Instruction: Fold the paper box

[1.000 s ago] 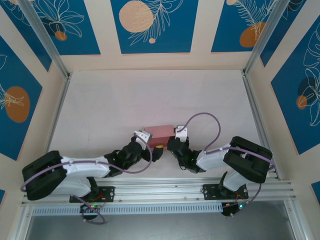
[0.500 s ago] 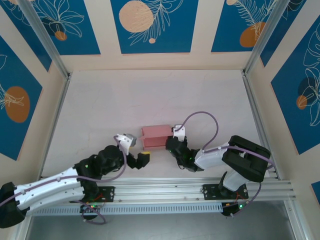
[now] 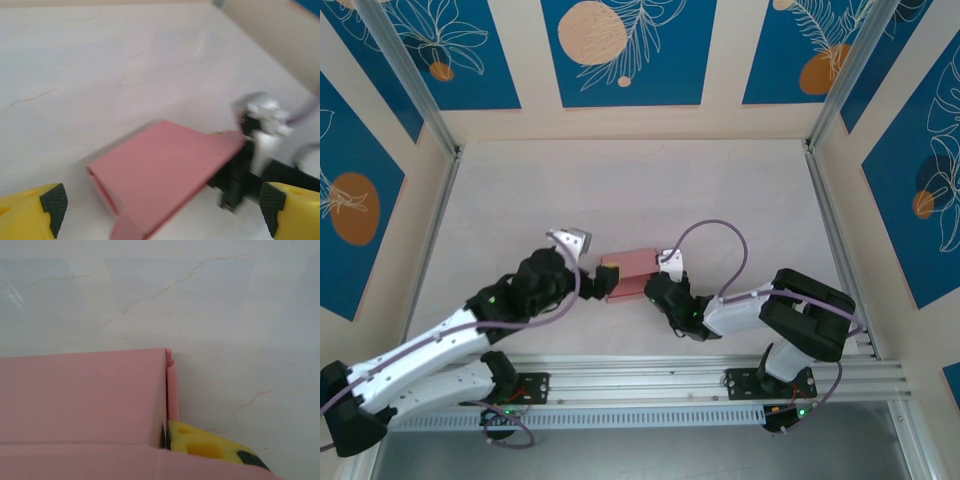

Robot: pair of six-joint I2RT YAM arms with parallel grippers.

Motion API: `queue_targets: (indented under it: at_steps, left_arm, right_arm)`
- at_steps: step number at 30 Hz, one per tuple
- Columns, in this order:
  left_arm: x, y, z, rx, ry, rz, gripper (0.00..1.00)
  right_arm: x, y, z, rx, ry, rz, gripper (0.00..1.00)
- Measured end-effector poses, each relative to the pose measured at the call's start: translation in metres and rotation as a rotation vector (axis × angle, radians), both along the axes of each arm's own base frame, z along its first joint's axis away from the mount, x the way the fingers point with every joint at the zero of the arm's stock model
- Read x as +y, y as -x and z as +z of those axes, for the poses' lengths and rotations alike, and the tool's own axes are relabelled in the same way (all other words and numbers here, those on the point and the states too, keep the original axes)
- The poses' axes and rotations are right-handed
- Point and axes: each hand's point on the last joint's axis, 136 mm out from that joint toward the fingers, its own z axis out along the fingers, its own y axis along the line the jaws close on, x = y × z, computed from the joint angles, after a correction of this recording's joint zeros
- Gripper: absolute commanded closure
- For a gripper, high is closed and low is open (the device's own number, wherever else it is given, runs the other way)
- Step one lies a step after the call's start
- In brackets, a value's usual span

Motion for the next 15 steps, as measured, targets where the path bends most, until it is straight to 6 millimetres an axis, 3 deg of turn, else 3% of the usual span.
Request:
queue_targets:
  at_steps: [4,9,11,15]
  left_arm:
    - [0.007,-0.029,-0.043,0.094,-0.107,0.070,0.03]
    - [-0.004,-0.042,-0.091,0.194,-0.214,0.048,0.05]
    - [-0.008,-0.044,-0.104,0.215,-0.237,0.036,0.05]
    - [-0.011,-0.046,-0.110,0.222,-0.246,0.032,0.05]
  right_arm:
    - [0.002,0.006,-0.005,0.019,0.037,0.017,0.82]
    - [0.000,0.009,-0.004,0.027,0.058,0.024,0.73]
    - [-0.001,0.011,0.000,0.026,0.056,0.026,0.66]
    - [-0.002,0.015,0.013,0.019,0.055,0.044,0.51]
